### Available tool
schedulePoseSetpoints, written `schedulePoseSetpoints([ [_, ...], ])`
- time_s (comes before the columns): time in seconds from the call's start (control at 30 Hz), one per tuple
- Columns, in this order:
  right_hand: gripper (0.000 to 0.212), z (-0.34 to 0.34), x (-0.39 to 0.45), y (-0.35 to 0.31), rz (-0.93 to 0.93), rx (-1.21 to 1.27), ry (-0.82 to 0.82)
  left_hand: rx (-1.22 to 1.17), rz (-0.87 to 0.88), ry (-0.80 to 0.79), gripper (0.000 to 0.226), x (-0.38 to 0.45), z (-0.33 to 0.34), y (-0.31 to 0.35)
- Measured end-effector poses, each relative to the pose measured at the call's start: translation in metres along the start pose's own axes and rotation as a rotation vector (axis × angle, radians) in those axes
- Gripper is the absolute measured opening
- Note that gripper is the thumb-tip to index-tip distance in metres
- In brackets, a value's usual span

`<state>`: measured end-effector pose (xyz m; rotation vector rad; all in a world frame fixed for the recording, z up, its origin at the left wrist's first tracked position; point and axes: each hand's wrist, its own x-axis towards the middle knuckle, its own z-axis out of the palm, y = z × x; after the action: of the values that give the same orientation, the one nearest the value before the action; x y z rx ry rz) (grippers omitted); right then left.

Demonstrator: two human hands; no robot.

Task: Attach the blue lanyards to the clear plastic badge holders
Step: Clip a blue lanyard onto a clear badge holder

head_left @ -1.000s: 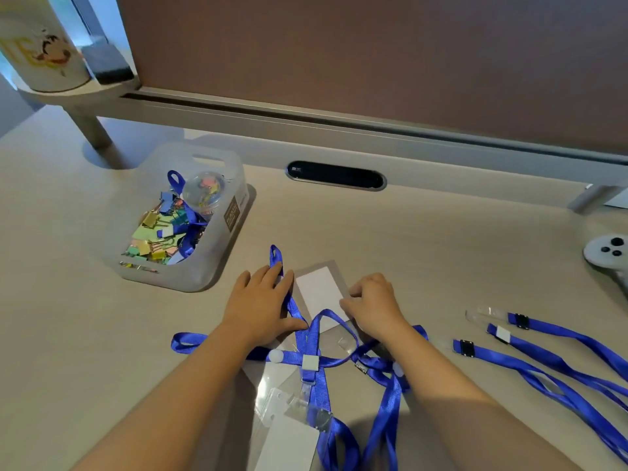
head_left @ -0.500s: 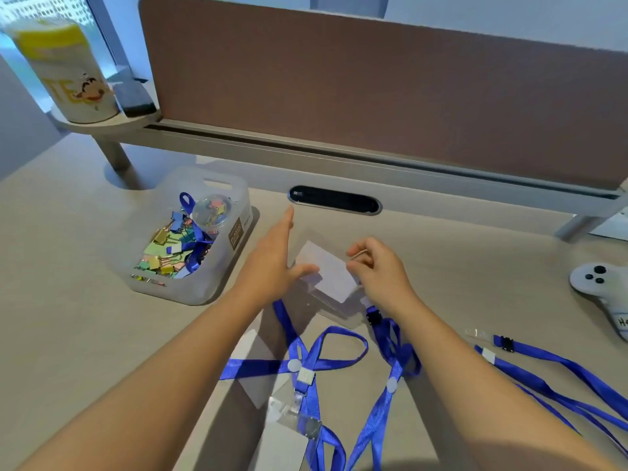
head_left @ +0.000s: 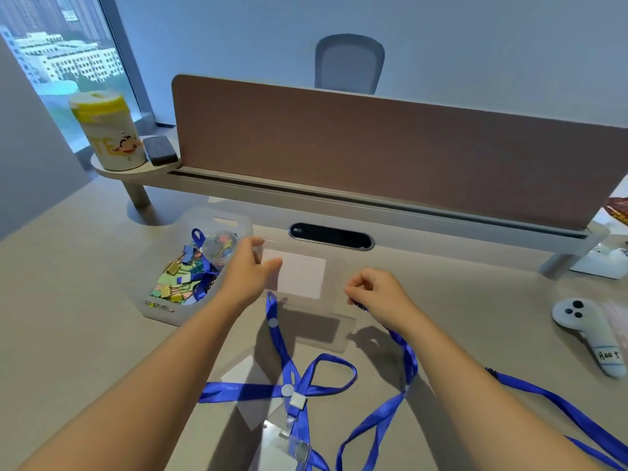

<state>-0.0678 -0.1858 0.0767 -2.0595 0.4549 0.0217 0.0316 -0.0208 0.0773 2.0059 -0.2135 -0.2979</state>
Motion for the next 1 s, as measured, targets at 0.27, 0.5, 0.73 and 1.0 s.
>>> schedulePoseSetpoints([
  [0.27,0.02,-0.004,-0.001,-0.031,-0.082,0.087,-0.01,0.013,0.104,-0.012,0.073,-0.015,0.006,0.014],
  [0.5,0.015,-0.009,-0.002,-0.043,0.021,0.281,-0.066,0.31,0.457,-0.131,0.052,-0.031,0.013,0.039],
  [0.73,0.028,-0.007,-0.007,-0.047,-0.04,0.284,-0.031,0.585,0.564,-0.072,0.036,-0.028,0.014,0.043],
  [1.0,0.016,0.021,-0.002,-0.028,-0.204,0.201,0.061,0.334,0.462,-0.056,0.026,-0.03,0.014,0.026],
])
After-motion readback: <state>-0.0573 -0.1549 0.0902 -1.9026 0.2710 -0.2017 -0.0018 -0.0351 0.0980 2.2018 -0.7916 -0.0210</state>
